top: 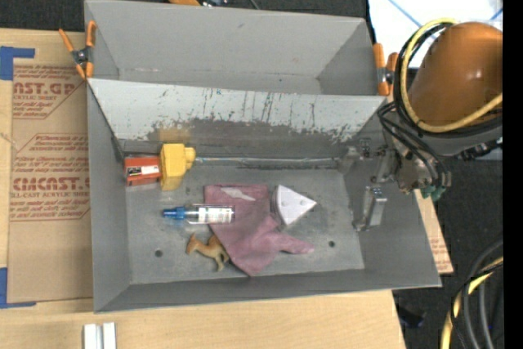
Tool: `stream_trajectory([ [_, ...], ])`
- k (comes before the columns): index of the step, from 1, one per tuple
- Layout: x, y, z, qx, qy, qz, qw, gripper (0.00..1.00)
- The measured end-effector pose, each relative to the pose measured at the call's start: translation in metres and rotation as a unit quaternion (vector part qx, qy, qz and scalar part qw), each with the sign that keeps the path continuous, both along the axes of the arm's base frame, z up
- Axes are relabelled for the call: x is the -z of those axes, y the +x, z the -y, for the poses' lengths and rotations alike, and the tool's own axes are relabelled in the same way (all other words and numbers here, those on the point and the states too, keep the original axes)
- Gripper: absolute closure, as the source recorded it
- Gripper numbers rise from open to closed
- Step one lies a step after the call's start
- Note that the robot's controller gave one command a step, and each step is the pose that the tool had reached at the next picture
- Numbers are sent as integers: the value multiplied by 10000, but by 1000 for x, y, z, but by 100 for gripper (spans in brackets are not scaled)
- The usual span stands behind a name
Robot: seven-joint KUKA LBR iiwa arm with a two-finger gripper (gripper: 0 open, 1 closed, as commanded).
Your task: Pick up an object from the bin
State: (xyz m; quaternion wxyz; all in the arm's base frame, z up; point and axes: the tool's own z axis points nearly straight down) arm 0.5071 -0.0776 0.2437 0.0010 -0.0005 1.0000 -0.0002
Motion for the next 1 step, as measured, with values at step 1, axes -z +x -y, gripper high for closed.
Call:
stream_trajectory([
  [1,0,0,0,0,0,0,10000,0],
])
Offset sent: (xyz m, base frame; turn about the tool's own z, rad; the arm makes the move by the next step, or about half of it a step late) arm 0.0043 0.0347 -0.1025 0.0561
